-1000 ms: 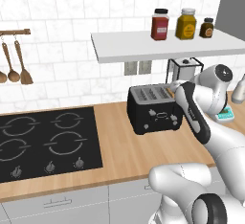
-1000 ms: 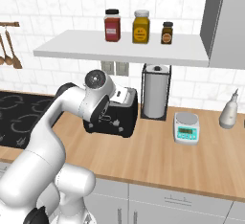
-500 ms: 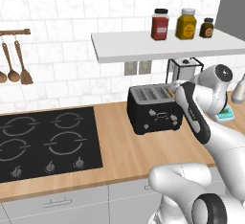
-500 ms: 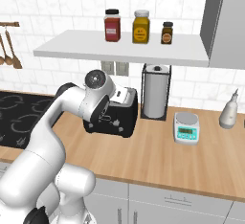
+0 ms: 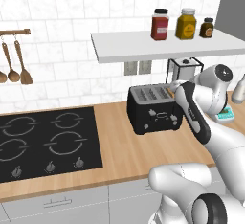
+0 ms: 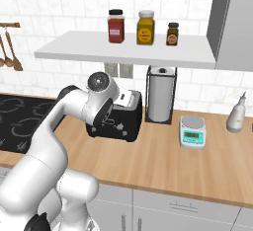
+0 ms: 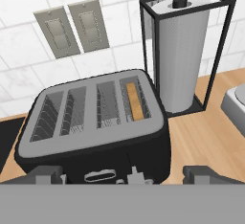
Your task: Start the toaster. Once the lever pops up, take the bread to the plate on the dining counter.
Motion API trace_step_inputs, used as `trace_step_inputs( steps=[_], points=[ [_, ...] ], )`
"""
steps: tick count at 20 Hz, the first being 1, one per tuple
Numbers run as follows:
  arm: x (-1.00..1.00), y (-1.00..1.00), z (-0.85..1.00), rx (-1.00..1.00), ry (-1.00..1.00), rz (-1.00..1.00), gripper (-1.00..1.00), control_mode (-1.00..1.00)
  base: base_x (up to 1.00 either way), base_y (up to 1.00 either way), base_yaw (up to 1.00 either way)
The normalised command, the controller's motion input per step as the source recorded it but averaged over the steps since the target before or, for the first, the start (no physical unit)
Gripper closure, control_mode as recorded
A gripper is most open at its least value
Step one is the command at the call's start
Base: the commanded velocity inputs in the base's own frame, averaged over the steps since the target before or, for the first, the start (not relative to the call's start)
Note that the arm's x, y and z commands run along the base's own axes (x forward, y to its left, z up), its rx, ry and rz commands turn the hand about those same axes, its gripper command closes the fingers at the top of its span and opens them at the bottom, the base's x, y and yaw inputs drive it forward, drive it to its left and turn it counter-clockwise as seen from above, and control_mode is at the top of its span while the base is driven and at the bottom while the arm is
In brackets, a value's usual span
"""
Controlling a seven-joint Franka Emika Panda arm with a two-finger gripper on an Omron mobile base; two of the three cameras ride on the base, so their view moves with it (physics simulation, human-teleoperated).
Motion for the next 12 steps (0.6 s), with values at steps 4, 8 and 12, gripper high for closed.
trace_step_inputs(
  steps=[4,8,12],
  points=[
    [0.0,0.0,0.0,0.0,0.0,0.0,-1.0,-1.0,0.0,0.0,0.0],
    [0.0,0.0,0.0,0.0,0.0,0.0,-1.0,-1.0,0.0,0.0,0.0],
    [0.0,0.0,0.0,0.0,0.0,0.0,-1.0,-1.0,0.0,0.0,0.0]
  ],
)
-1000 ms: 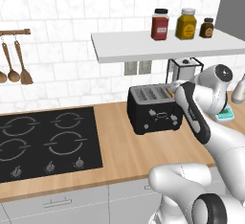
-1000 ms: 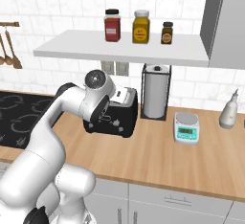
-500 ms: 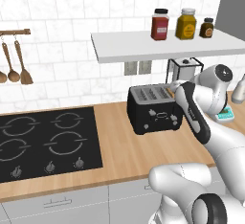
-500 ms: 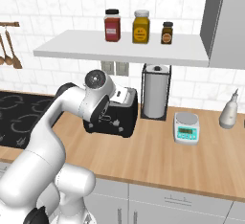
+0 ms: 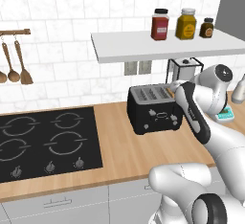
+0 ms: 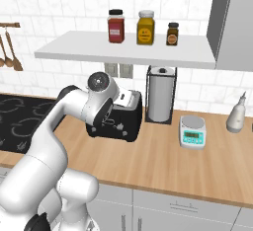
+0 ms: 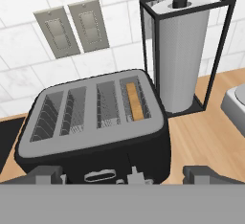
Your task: Start the toaster. Once the lever pops up, take the bread to the plate on the dining counter.
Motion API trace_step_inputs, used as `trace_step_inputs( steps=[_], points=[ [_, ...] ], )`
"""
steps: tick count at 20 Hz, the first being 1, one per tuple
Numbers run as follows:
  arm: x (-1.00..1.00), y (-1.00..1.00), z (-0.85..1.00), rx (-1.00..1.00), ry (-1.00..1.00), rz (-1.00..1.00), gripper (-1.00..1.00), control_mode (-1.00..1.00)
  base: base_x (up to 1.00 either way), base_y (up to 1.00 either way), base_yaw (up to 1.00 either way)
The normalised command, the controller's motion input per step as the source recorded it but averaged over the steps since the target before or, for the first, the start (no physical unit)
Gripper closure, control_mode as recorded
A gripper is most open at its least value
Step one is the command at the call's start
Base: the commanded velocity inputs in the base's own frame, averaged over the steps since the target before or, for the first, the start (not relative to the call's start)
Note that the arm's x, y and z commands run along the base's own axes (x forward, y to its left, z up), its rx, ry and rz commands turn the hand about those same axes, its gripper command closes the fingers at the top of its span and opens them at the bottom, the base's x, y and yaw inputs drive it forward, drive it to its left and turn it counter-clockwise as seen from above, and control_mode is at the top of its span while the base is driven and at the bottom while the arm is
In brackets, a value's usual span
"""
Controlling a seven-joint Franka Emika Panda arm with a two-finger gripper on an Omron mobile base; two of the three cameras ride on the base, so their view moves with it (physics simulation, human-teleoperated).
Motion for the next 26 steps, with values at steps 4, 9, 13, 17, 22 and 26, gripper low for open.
trace_step_inputs(
  steps=[4,9,13,17,22,26],
  points=[
    [0.0,0.0,0.0,0.0,0.0,0.0,-1.0,-1.0,0.0,0.0,0.0],
    [0.0,0.0,0.0,0.0,0.0,0.0,-1.0,-1.0,0.0,0.0,0.0],
    [0.0,0.0,0.0,0.0,0.0,0.0,-1.0,-1.0,0.0,0.0,0.0],
    [0.0,0.0,0.0,0.0,0.0,0.0,-1.0,-1.0,0.0,0.0,0.0],
    [0.0,0.0,0.0,0.0,0.0,0.0,-1.0,-1.0,0.0,0.0,0.0],
    [0.0,0.0,0.0,0.0,0.0,0.0,-1.0,-1.0,0.0,0.0,0.0]
  ],
)
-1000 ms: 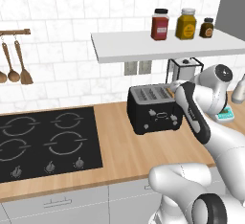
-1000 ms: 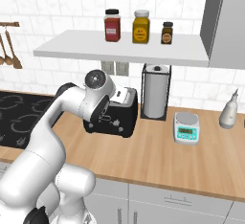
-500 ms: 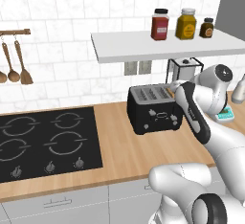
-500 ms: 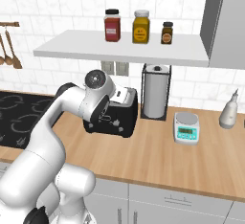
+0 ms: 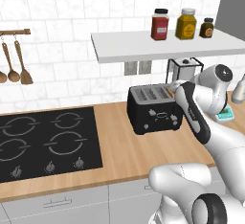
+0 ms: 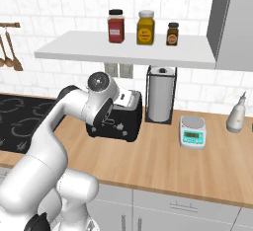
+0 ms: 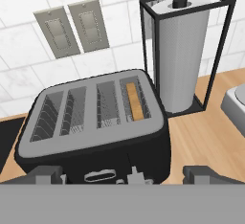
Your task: Start the toaster. Once the lever pops up, take the bread to the plate on the dining counter.
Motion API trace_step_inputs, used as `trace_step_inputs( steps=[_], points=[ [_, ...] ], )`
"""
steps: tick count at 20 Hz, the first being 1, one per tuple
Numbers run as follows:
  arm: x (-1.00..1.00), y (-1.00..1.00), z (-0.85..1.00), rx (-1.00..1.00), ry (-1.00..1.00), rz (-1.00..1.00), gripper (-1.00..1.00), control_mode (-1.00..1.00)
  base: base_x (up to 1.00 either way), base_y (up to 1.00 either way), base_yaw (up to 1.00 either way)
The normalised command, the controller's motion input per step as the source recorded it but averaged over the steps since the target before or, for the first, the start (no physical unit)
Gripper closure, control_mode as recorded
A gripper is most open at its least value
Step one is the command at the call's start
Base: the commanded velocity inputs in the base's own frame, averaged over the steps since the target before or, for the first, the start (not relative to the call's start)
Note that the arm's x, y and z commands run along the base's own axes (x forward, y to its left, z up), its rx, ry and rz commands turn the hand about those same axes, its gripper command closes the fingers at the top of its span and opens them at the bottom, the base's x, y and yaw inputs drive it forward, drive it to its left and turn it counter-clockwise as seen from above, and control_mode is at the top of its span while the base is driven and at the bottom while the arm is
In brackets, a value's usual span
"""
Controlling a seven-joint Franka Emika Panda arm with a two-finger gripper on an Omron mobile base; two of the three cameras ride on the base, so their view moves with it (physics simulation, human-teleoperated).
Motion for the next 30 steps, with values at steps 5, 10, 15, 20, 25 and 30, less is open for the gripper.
trace_step_inputs(
  steps=[5,10,15,20,25,30],
  points=[
    [0.0,0.0,0.0,0.0,0.0,0.0,-1.0,-1.0,0.0,0.0,0.0],
    [0.0,0.0,0.0,0.0,0.0,0.0,-1.0,-1.0,0.0,0.0,0.0],
    [0.0,0.0,0.0,0.0,0.0,0.0,-1.0,-1.0,0.0,0.0,0.0],
    [0.0,0.0,0.0,0.0,0.0,0.0,-1.0,-1.0,0.0,0.0,0.0],
    [0.0,0.0,0.0,0.0,0.0,0.0,-1.0,-1.0,0.0,0.0,0.0],
    [0.0,0.0,0.0,0.0,0.0,0.0,-1.0,-1.0,0.0,0.0,0.0]
  ],
)
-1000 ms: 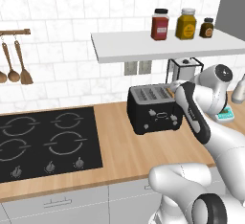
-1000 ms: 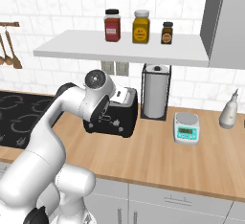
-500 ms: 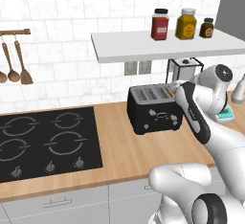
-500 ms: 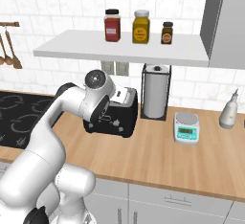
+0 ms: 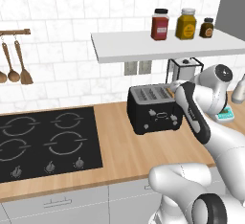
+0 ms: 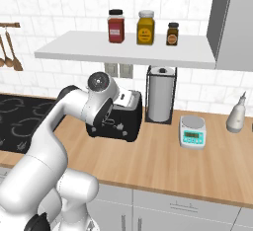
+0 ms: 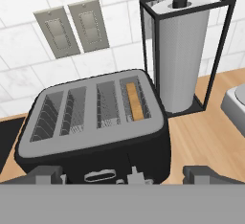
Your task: Start the toaster. Once the lever pops up, take the bread to the plate on the dining counter.
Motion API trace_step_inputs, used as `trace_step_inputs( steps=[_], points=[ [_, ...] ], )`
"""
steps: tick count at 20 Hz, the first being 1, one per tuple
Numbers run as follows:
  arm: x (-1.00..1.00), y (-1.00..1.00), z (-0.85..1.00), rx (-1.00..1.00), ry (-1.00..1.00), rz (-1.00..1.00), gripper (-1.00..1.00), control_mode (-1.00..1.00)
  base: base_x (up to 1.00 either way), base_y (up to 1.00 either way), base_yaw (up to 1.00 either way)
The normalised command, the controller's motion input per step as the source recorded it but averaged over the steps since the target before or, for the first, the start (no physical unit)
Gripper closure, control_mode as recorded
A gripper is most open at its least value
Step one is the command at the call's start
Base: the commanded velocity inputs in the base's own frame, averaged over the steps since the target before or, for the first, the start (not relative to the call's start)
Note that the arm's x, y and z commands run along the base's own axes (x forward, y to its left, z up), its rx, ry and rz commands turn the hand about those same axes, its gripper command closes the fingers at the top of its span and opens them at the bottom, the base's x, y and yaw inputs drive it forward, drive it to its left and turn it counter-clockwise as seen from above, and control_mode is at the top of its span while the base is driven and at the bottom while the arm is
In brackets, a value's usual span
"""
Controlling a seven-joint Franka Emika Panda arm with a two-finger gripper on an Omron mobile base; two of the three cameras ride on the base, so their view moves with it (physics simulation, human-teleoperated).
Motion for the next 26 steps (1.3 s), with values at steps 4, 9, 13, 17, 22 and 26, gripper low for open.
trace_step_inputs(
  steps=[4,9,13,17,22,26],
  points=[
    [0.0,0.0,0.0,0.0,0.0,0.0,-1.0,-1.0,0.0,0.0,0.0],
    [0.0,0.0,0.0,0.0,0.0,0.0,-1.0,-1.0,0.0,0.0,0.0],
    [0.0,0.0,0.0,0.0,0.0,0.0,-1.0,-1.0,0.0,0.0,0.0],
    [0.0,0.0,0.0,0.0,0.0,0.0,-1.0,-1.0,0.0,0.0,0.0],
    [0.0,0.0,0.0,0.0,0.0,0.0,-1.0,-1.0,0.0,0.0,0.0],
    [0.0,0.0,0.0,0.0,0.0,0.0,-1.0,-1.0,0.0,0.0,0.0]
  ],
)
